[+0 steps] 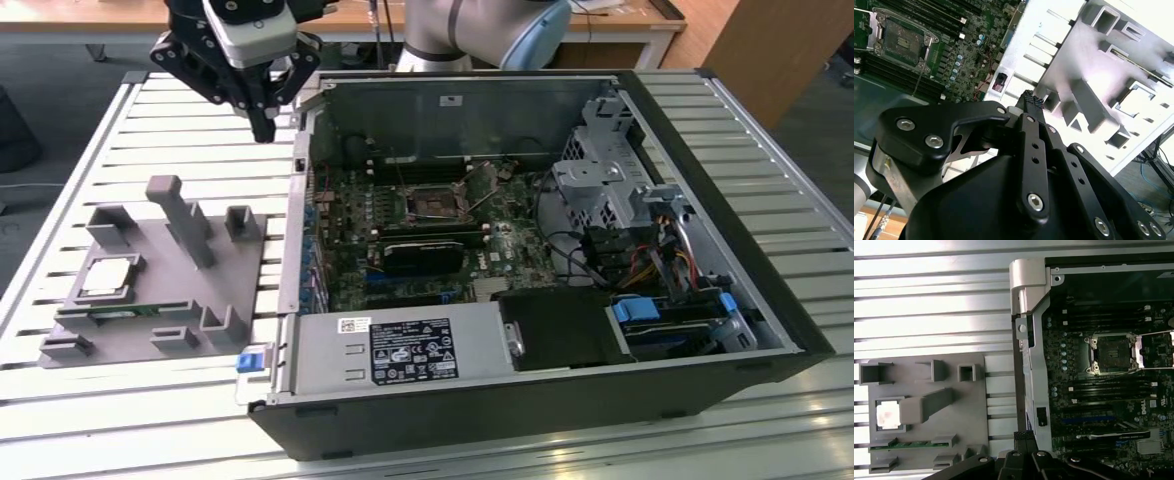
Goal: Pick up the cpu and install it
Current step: 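Reach for the cpu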
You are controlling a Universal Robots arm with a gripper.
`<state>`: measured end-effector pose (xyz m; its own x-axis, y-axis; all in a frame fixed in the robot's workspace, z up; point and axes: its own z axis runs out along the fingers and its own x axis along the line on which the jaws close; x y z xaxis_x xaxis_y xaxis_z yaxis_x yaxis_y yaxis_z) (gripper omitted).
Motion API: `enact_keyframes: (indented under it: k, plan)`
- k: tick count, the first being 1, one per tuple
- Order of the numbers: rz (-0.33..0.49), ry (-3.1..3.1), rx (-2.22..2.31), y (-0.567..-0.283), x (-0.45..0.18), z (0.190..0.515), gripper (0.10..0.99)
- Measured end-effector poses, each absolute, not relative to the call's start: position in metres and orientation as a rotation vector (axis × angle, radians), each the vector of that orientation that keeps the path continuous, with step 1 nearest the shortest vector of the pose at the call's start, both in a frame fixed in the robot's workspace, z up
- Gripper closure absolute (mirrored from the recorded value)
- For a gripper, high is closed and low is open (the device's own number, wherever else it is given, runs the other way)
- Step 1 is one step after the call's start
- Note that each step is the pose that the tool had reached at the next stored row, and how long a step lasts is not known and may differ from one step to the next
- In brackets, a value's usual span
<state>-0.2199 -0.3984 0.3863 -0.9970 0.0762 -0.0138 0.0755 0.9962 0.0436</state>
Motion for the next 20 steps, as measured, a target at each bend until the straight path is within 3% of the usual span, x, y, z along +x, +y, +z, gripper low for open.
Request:
enact_keyframes:
  k: [20]
  plan:
    - [0.067,3.127,0.119,-0.398,-0.232,0.385,0.98]
